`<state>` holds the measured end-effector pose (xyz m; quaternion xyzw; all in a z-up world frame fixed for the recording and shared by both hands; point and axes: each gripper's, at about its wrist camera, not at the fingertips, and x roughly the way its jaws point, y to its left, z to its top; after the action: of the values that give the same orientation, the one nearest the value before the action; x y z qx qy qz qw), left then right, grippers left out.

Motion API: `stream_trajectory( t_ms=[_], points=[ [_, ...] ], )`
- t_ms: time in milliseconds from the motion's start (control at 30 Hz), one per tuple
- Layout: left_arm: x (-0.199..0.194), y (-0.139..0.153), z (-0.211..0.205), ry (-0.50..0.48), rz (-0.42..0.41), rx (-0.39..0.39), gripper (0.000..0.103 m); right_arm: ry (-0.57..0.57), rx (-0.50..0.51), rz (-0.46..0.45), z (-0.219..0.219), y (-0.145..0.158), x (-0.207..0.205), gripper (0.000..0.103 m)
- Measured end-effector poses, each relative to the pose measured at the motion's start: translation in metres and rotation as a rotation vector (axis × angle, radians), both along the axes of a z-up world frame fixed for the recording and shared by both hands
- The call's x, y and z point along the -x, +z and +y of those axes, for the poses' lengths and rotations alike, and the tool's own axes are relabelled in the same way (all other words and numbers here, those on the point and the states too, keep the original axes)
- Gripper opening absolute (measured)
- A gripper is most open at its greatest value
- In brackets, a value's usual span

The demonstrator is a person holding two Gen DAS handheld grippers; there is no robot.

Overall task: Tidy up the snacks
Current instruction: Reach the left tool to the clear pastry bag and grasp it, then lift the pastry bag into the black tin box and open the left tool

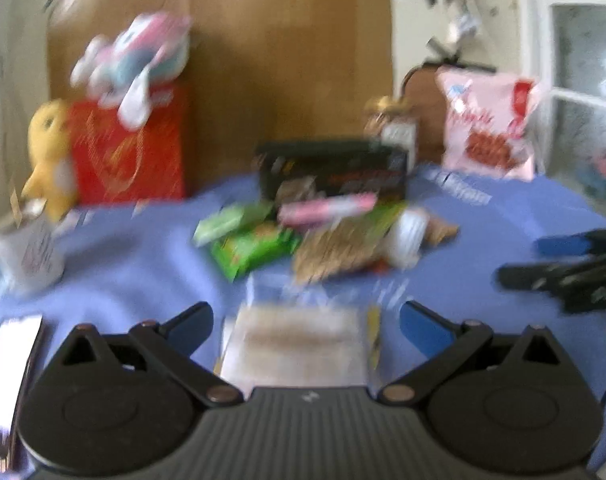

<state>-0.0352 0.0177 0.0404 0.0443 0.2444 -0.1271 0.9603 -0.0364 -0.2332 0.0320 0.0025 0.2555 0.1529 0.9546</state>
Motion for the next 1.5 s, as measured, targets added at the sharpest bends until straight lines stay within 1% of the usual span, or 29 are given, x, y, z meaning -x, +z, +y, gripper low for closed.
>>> stream_trajectory(
  t_ms=[67, 133, 167, 200, 233, 267, 400, 467, 500, 567, 633, 700, 733, 800, 833, 867, 933, 967, 1000, 1067, 1167, 1267, 1367, 1433, 1500],
  points=[
    [-0.007, 0.017, -0.005, -0.051, -0.064, 0.06, 0.102, -0.028, 0.002, -0.024, 0.007, 0.005, -0.006, 0.088],
    [-0.009, 0.027, -0.005, -0.05, -0.109, 0.056, 0.103, -0.028, -0.009, -0.017, 0.011, 0.008, -0.013, 0.083],
    [-0.009, 0.027, -0.001, -0.052, -0.111, 0.046, 0.103, -0.002, -0.025, -0.01, 0.012, 0.009, -0.012, 0.081],
    [-0.01, 0.026, 0.005, -0.049, -0.09, 0.03, 0.103, 0.031, -0.04, -0.009, 0.014, 0.008, -0.009, 0.081],
    [-0.014, 0.024, 0.012, -0.034, -0.051, 0.019, 0.101, 0.075, -0.046, -0.005, 0.018, 0.007, -0.007, 0.081],
    [-0.016, 0.021, 0.022, -0.023, -0.005, 0.025, 0.098, 0.109, -0.043, 0.003, 0.022, 0.005, -0.005, 0.081],
    [-0.023, 0.005, 0.063, 0.012, 0.164, 0.123, 0.087, 0.274, -0.057, 0.065, 0.049, -0.006, -0.007, 0.081],
    [-0.026, -0.002, 0.078, 0.013, 0.233, 0.185, 0.075, 0.338, -0.052, 0.086, 0.066, -0.012, -0.008, 0.081],
    [-0.025, -0.006, 0.081, -0.001, 0.259, 0.216, 0.074, 0.365, -0.037, 0.092, 0.074, -0.014, -0.009, 0.081],
    [-0.027, -0.012, 0.084, -0.038, 0.299, 0.256, 0.067, 0.422, -0.011, 0.093, 0.089, -0.018, -0.005, 0.081],
    [-0.033, -0.017, 0.078, -0.072, 0.336, 0.262, 0.064, 0.467, 0.011, 0.109, 0.099, -0.022, -0.005, 0.081],
    [-0.035, -0.027, 0.068, -0.079, 0.354, 0.247, 0.064, 0.49, 0.043, 0.13, 0.108, -0.029, -0.008, 0.081],
    [-0.037, -0.029, 0.066, -0.092, 0.364, 0.259, 0.065, 0.487, 0.063, 0.144, 0.113, -0.033, -0.009, 0.082],
    [-0.038, -0.033, 0.062, -0.113, 0.395, 0.321, 0.064, 0.482, 0.096, 0.109, 0.118, -0.038, -0.003, 0.084],
    [-0.037, -0.033, 0.058, -0.133, 0.404, 0.336, 0.064, 0.48, 0.12, 0.094, 0.121, -0.039, 0.0, 0.084],
    [-0.036, -0.032, 0.052, -0.148, 0.401, 0.33, 0.064, 0.474, 0.137, 0.081, 0.121, -0.04, 0.002, 0.082],
    [-0.032, -0.029, 0.038, -0.157, 0.377, 0.295, 0.064, 0.435, 0.125, 0.07, 0.116, -0.04, 0.0, 0.073],
    [-0.031, -0.027, 0.032, -0.163, 0.367, 0.279, 0.064, 0.414, 0.125, 0.071, 0.112, -0.039, -0.004, 0.061],
    [-0.031, -0.024, 0.027, -0.175, 0.356, 0.275, 0.064, 0.393, 0.12, 0.073, 0.107, -0.037, -0.008, 0.06],
    [-0.032, -0.012, 0.02, -0.196, 0.318, 0.265, 0.064, 0.371, 0.092, 0.067, 0.097, -0.03, -0.01, 0.059],
    [-0.04, 0.01, 0.01, -0.228, 0.253, 0.262, 0.065, 0.328, 0.068, -0.007, 0.083, -0.01, -0.012, 0.059],
    [-0.062, 0.038, -0.002, -0.241, 0.188, 0.265, 0.065, 0.308, 0.054, -0.075, 0.072, 0.012, -0.031, 0.059],
    [-0.1, 0.063, -0.018, -0.242, 0.113, 0.258, 0.066, 0.273, 0.061, -0.149, 0.063, 0.031, -0.066, 0.059],
    [-0.132, 0.071, -0.029, -0.228, 0.107, 0.263, 0.066, 0.246, 0.066, -0.168, 0.06, 0.037, -0.095, 0.059],
    [-0.163, 0.072, -0.038, -0.215, 0.106, 0.256, 0.066, 0.22, 0.056, -0.154, 0.055, 0.039, -0.127, 0.059]
  ],
)
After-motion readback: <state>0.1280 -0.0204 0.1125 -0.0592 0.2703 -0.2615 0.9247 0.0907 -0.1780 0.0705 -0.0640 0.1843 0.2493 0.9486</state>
